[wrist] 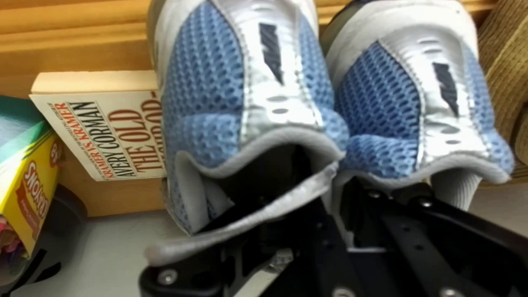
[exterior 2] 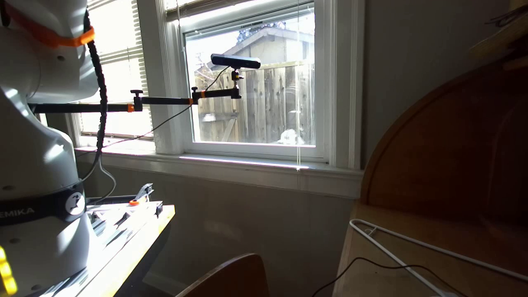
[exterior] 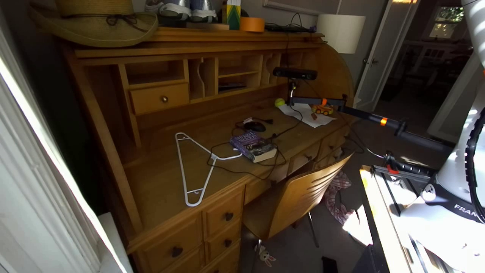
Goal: Put the pair of shoes on the top shelf
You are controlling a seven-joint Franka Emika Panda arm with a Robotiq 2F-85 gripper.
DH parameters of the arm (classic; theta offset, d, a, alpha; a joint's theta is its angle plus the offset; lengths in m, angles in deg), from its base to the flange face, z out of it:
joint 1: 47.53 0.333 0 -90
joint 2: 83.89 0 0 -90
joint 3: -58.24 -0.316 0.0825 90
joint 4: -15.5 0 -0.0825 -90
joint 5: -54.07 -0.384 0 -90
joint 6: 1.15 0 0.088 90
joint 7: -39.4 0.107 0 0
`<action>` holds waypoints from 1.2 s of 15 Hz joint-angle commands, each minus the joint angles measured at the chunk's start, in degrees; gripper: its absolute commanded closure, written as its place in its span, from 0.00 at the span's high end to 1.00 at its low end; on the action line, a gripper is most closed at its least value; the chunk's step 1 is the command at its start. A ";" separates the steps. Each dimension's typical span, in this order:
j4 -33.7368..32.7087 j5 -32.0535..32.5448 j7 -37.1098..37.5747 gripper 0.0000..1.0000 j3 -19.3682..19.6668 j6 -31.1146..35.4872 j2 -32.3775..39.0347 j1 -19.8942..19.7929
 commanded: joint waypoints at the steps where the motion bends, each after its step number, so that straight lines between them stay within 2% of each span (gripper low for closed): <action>1: -5.30 -0.85 -1.49 0.04 -0.65 -1.97 1.98 -0.56; 16: -11.40 -0.92 -2.86 0.04 -2.32 -2.57 6.55 -0.74; 17: -11.44 -0.81 -3.29 0.42 -2.31 -2.81 6.53 -0.75; 18: -11.58 -0.65 -3.70 0.44 -2.25 -2.67 6.54 -0.73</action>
